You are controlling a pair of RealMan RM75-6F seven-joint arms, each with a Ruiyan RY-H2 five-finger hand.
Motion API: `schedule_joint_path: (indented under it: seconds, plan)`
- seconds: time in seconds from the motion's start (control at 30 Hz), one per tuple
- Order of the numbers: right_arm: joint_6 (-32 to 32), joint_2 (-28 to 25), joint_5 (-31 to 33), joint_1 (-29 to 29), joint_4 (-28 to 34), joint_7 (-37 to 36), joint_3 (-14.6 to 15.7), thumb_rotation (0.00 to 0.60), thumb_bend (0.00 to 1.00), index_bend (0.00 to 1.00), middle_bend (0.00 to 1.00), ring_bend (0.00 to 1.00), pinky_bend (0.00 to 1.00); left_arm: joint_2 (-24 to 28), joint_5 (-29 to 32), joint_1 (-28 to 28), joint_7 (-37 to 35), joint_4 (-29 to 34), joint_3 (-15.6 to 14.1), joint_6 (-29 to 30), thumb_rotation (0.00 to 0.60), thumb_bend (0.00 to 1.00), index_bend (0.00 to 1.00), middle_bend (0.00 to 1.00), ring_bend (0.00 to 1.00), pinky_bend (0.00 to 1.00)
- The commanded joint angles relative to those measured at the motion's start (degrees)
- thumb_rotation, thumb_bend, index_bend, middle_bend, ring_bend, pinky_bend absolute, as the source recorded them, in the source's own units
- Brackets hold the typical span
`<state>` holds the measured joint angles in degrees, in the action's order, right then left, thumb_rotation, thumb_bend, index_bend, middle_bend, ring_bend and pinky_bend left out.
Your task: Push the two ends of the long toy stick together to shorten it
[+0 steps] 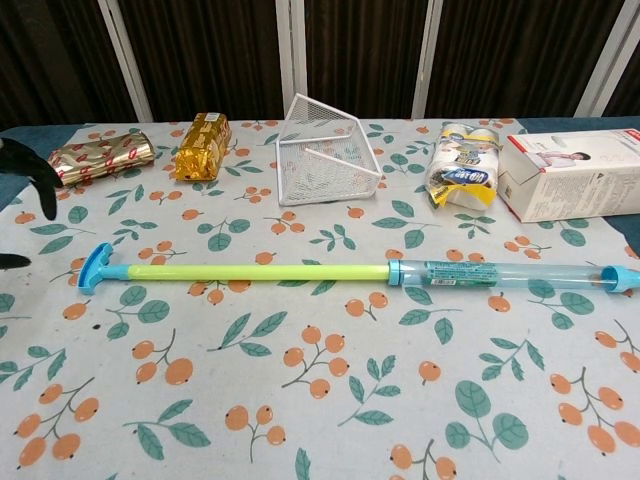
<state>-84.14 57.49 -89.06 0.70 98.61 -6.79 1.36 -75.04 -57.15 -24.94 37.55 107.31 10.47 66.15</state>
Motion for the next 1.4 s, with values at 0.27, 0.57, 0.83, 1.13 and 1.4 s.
schedule_joint_path:
  seconds: [0.27,0.57,0.83,1.13,1.4]
  plan:
    - [0.73,-0.40,0.34,-0.27,0.30,-0.79,0.12,0.600,0.40,0.00,0.00,0.00,0.00,-10.10,11.14,-8.52,10.62,-6.79,2.15,1.47,0.600,0.36,0.42,0.18,0.02,0.13]
    - [1.14,-0.58,0.71,-0.39,0.54,-1.14,0.14,0.600,0.40,0.00,0.00,0.00,0.00,-13.82,15.57,-11.94,13.88,-11.14,1.50,2.06,0.600,0.37,0.45,0.18,0.02,0.13]
    - [1.42,-0.69,1.11,-0.45,0.84,-1.03,0.11,0.600,0.40,0.00,0.00,0.00,0.00,-16.85,18.74,-13.84,15.59,-14.34,0.40,2.18,0.600,0.39,0.46,0.18,0.02,0.13]
    - [1.58,-0.76,1.28,-0.49,0.95,-1.09,0.12,0.600,0.40,0.00,0.00,0.00,0.00,-18.33,19.56,-15.25,17.46,-16.56,-0.87,3.15,0.600,0.41,0.47,0.18,0.02,0.13]
    - [1.72,-0.86,1.34,-0.54,1.03,-1.23,0.15,0.600,0.40,0.00,0.00,0.00,0.00,-18.91,20.64,-15.87,17.69,-17.65,-1.17,3.23,0.600,0.42,0.47,0.18,0.02,0.13]
